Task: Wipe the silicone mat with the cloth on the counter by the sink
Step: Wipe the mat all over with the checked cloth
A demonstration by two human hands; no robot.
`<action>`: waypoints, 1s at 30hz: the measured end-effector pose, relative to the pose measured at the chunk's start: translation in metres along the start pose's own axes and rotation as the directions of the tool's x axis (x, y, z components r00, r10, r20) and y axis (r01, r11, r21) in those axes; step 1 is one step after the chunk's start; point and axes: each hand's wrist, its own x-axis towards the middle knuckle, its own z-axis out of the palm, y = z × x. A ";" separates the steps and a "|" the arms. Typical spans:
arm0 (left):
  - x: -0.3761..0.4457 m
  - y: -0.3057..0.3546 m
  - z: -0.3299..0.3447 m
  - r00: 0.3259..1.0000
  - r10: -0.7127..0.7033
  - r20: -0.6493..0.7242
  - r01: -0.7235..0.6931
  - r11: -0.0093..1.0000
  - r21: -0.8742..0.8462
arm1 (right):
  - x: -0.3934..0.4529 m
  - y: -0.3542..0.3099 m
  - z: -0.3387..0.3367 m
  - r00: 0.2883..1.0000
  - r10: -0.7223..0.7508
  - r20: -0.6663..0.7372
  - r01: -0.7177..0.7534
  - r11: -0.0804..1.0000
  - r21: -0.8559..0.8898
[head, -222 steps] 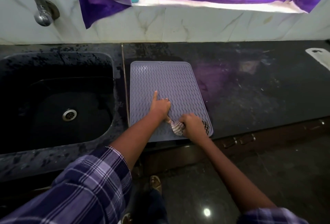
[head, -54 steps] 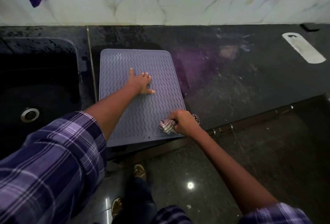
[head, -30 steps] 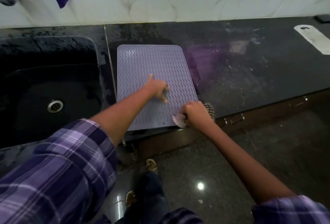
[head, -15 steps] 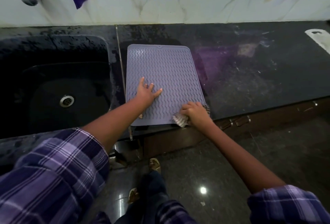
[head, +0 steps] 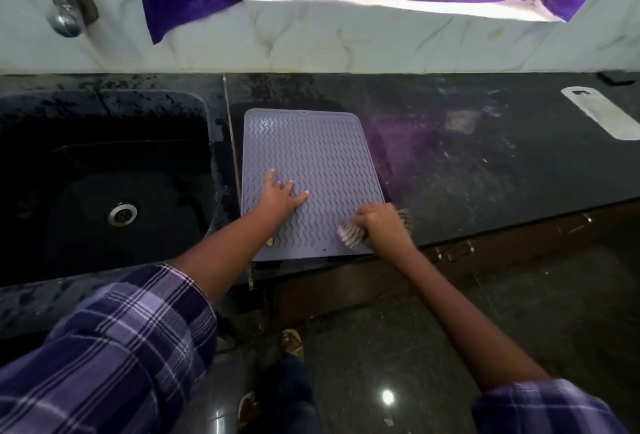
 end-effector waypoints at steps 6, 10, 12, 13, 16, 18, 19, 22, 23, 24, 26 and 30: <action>-0.002 -0.003 -0.001 1.000 0.019 0.025 -0.019 1.000 -0.002 | -0.037 0.018 0.020 0.995 -0.098 -0.027 0.099 0.995 0.026; 0.000 -0.004 -0.002 0.999 0.046 0.009 -0.046 0.999 -0.020 | -0.031 0.045 0.008 0.987 0.027 0.157 -0.013 0.996 -0.086; 0.000 -0.008 0.000 0.998 0.068 0.007 -0.068 0.996 -0.051 | -0.021 0.055 -0.003 0.976 0.075 0.207 -0.044 0.987 -0.152; 0.002 -0.011 0.000 0.996 0.085 0.011 -0.084 0.994 -0.065 | -0.014 0.060 -0.009 0.975 0.106 0.194 -0.077 0.986 -0.150; 0.012 -0.025 -0.005 0.989 0.147 0.013 -0.141 0.971 -0.190 | 0.012 0.062 -0.025 0.975 0.221 0.021 -0.222 0.970 0.098; 0.020 -0.036 -0.010 0.990 0.138 -0.014 -0.135 0.937 -0.321 | 0.033 0.051 -0.033 0.965 0.261 -0.034 -0.238 0.920 0.313; 0.024 -0.043 -0.012 0.992 0.118 -0.044 -0.126 0.924 -0.361 | 0.043 0.044 -0.034 0.967 0.254 -0.020 -0.227 0.894 0.387; 0.036 -0.067 -0.009 0.991 0.004 -0.137 -0.057 0.922 -0.383 | 0.076 0.025 -0.032 0.974 0.220 0.051 -0.218 0.853 0.474; 0.040 -0.076 -0.006 0.987 -0.038 -0.155 -0.025 0.923 -0.384 | 0.089 0.022 -0.030 0.974 0.217 0.059 -0.218 0.852 0.476; 0.045 -0.084 -0.003 0.984 -0.081 -0.160 0.012 0.920 -0.392 | 0.101 0.020 -0.030 0.974 0.218 0.056 -0.219 0.853 0.474; 0.053 -0.100 0.000 0.975 -0.172 -0.144 0.092 0.893 -0.440 | 0.128 0.016 -0.032 0.972 0.235 0.024 -0.218 0.854 0.472; 0.076 -0.129 0.002 0.933 -0.331 -0.142 0.216 0.830 -0.515 | 0.192 0.013 -0.038 0.971 0.208 -0.115 -0.146 0.903 0.403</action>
